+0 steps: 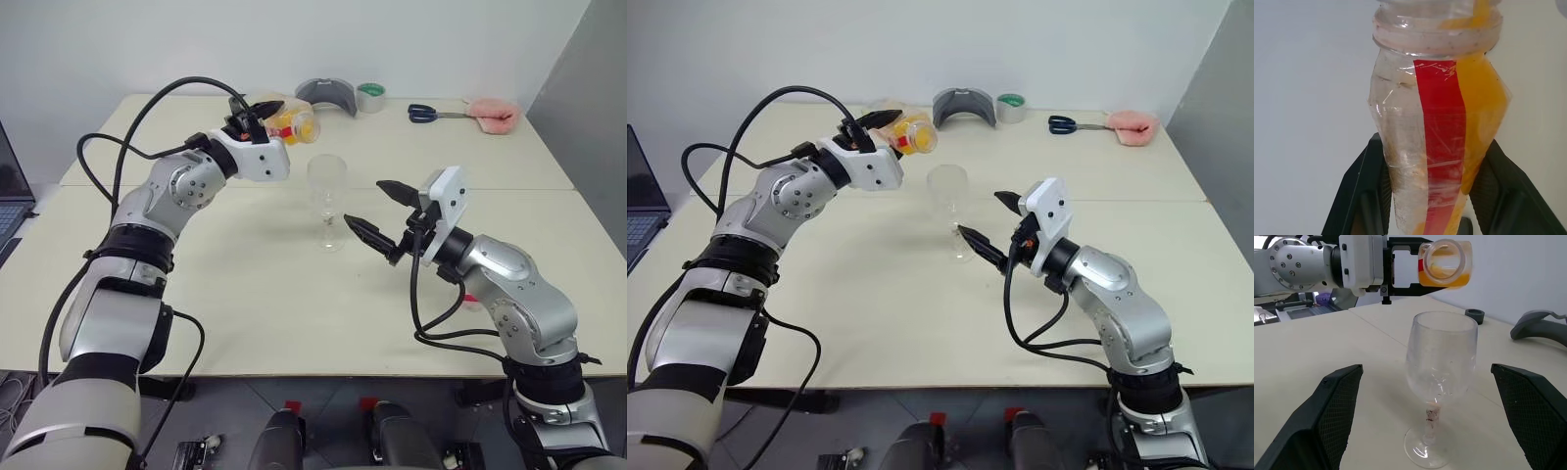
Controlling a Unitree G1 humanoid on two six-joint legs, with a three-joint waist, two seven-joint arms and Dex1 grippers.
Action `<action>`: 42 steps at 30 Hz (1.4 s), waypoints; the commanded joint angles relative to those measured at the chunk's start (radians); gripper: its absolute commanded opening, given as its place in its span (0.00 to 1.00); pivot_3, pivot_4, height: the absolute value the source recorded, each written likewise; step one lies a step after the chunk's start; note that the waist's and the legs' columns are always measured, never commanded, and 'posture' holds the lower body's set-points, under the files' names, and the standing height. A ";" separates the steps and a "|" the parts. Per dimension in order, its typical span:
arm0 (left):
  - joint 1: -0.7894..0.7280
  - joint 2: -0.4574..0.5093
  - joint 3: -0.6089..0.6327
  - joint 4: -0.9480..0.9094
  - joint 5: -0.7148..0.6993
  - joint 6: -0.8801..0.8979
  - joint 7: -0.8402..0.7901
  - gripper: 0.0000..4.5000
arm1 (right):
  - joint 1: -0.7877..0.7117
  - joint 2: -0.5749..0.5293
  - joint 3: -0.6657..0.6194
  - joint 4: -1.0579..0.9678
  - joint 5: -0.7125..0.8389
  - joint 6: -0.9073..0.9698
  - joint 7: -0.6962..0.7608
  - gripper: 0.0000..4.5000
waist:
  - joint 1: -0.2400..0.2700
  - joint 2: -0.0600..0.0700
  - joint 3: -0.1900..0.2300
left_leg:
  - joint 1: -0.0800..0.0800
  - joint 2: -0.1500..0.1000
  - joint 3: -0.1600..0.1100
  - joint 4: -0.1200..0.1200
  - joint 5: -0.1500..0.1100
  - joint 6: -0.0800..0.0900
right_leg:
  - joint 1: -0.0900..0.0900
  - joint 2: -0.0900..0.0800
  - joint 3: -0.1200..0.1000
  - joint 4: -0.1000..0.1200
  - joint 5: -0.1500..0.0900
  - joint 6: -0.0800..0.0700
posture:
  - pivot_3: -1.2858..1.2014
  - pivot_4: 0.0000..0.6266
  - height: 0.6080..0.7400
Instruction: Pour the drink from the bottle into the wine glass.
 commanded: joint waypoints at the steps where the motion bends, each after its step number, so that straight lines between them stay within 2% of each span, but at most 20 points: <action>1: -0.042 0.020 0.003 -0.018 0.007 -0.024 0.042 0.39 | -0.009 0.004 -0.008 -0.029 0.012 -0.024 0.009 1.00 | 0.000 0.000 0.000 | 0.000 0.000 0.000 0.000 0.000 0.000 | 0.000 0.000 0.000 0.000 0.000 0.000 | 0.52 0.24 1.00; 18: -0.069 0.040 -0.029 0.000 0.078 -0.031 0.136 0.39 | 0.035 -0.009 -0.028 -0.044 0.025 -0.045 0.037 1.00 | 0.000 0.000 0.000 | 0.000 0.000 0.000 0.000 0.000 0.000 | 0.000 0.000 0.000 0.000 0.000 0.000 | 0.52 0.24 1.00; 42: -0.099 0.053 -0.059 0.030 0.124 -0.039 0.203 0.39 | 0.087 0.022 -0.030 -0.056 0.020 -0.088 -0.007 1.00 | 0.000 0.000 0.000 | 0.000 0.000 0.000 0.000 0.000 0.000 | 0.000 0.000 0.000 0.001 0.000 0.000 | 0.52 0.24 1.00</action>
